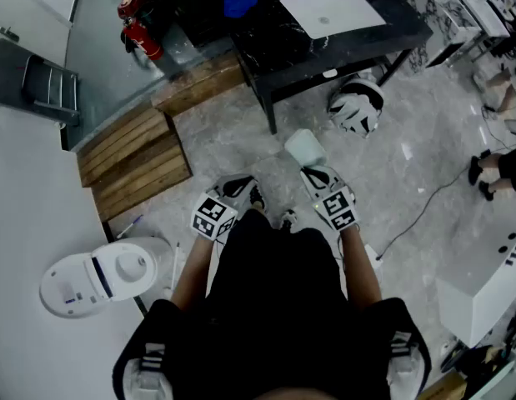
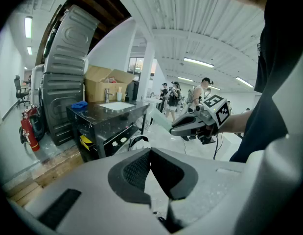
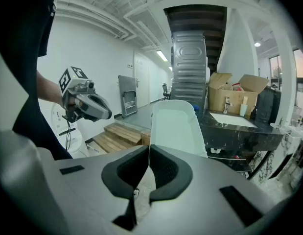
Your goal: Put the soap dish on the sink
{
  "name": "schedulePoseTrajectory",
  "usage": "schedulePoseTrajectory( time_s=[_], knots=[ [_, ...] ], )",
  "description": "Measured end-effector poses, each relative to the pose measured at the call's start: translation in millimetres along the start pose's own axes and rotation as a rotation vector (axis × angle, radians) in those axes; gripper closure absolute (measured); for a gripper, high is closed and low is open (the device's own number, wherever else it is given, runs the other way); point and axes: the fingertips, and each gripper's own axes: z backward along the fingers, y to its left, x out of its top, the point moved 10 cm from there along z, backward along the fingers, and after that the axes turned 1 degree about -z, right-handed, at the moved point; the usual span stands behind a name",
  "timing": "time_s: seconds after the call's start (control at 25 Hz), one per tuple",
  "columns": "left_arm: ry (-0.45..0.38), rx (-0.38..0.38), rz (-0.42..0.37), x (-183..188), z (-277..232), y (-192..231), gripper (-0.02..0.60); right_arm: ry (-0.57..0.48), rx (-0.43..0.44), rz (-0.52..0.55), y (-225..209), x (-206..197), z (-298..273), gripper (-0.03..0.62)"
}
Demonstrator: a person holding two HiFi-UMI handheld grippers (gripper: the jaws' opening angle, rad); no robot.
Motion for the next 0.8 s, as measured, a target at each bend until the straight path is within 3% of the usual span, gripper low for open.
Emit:
schedulePoseTrajectory(
  time_s=[0.28,0.8],
  knots=[
    [-0.046,0.006,0.022,-3.9,3.3,-22.3,0.581,0.006,0.01,0.032,22.0,-10.0,19.6,0.592],
    [-0.028,0.014,0.035,-18.4,3.3,-40.9,0.581,0.016,0.029,0.049,23.0,-19.0,33.9,0.592]
  ],
)
